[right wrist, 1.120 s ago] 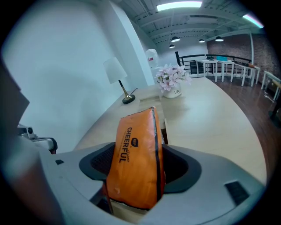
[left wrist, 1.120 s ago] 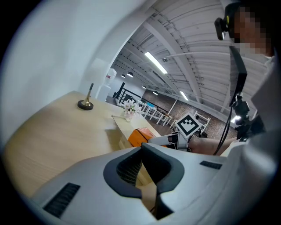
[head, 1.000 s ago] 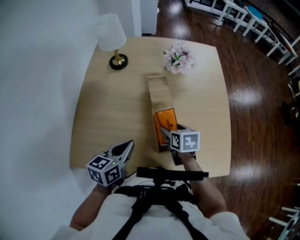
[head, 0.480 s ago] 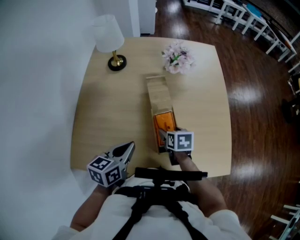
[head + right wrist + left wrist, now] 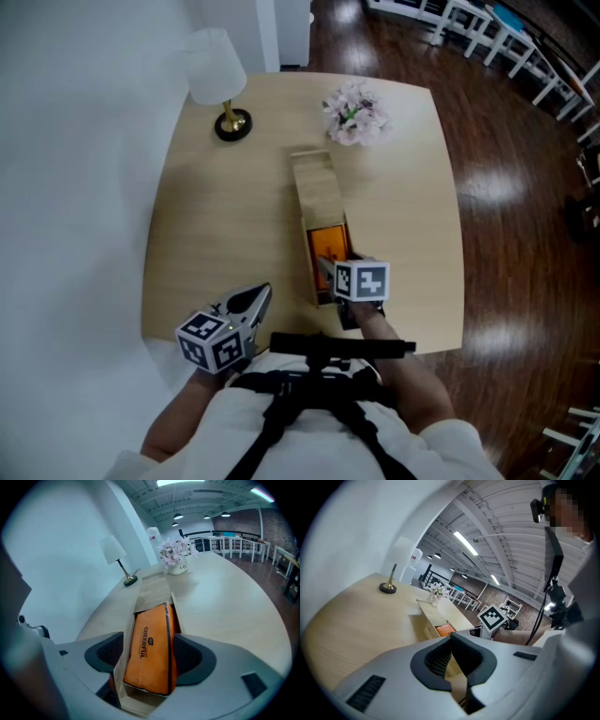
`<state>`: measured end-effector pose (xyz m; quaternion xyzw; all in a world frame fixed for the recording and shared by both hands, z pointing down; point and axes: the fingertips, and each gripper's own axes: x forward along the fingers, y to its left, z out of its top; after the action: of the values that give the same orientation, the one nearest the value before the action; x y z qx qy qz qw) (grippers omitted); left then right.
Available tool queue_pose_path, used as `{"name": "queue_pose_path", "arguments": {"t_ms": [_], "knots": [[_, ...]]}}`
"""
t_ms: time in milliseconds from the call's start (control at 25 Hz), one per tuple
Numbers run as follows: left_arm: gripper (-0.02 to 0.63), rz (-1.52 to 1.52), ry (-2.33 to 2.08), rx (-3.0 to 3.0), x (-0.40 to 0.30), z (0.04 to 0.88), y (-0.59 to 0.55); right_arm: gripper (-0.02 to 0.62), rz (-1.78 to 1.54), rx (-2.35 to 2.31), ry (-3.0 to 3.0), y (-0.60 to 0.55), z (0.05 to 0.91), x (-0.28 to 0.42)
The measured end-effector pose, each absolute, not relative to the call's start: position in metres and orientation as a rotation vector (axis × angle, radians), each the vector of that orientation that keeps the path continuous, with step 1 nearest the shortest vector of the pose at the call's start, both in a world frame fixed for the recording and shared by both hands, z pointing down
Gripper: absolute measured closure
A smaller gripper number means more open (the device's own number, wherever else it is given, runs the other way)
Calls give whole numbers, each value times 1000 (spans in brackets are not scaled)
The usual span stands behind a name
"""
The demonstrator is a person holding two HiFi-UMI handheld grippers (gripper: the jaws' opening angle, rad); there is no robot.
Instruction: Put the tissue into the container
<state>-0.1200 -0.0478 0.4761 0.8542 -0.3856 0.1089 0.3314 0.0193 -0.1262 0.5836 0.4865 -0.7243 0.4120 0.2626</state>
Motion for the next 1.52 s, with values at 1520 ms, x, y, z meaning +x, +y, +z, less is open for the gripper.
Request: {"name": "queue_pose_path", "arguments": {"t_ms": [1520], "knots": [[611,219,-931,2327,-90,451,-46,321,1033,1358,-2184,-108,501,56]]}}
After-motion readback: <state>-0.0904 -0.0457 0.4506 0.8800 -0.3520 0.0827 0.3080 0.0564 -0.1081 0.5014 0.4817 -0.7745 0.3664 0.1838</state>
